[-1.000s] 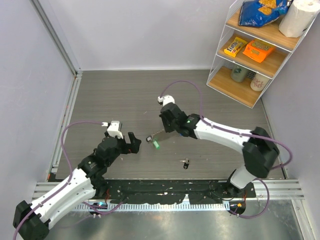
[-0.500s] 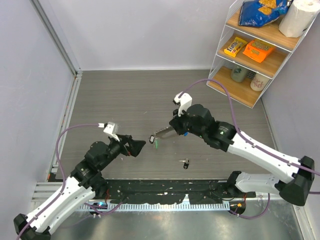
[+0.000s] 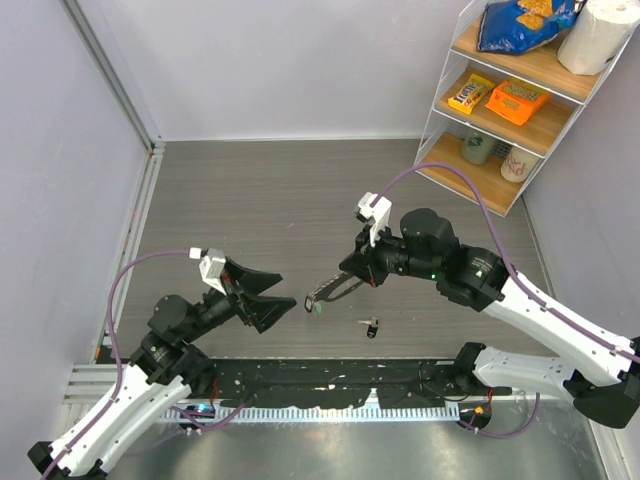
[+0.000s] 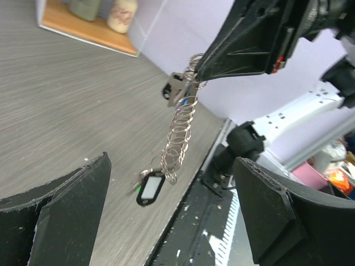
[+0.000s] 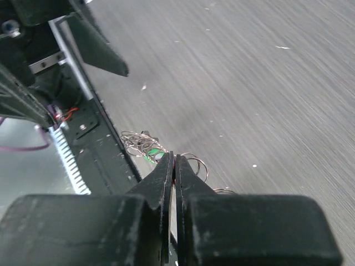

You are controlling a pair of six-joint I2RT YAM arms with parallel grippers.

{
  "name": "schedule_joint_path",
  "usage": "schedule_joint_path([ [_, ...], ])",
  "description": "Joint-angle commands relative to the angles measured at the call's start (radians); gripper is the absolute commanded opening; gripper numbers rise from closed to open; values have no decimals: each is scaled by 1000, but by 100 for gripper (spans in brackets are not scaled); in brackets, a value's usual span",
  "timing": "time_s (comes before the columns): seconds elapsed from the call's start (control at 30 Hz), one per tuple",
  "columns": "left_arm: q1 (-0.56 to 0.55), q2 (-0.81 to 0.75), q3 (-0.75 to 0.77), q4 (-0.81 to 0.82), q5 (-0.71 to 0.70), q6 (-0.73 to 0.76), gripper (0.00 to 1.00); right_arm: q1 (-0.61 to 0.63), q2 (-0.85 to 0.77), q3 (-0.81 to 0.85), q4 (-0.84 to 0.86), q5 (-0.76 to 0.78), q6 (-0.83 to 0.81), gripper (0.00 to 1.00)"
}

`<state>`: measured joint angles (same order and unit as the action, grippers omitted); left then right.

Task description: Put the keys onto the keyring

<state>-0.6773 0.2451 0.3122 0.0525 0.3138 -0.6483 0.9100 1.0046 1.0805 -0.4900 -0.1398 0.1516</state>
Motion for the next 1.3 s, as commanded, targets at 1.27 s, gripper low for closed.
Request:
schedule_joint_path([
  [1.27, 5, -3, 34, 394, 511, 113, 79, 30, 123, 332, 7, -481, 229, 5],
])
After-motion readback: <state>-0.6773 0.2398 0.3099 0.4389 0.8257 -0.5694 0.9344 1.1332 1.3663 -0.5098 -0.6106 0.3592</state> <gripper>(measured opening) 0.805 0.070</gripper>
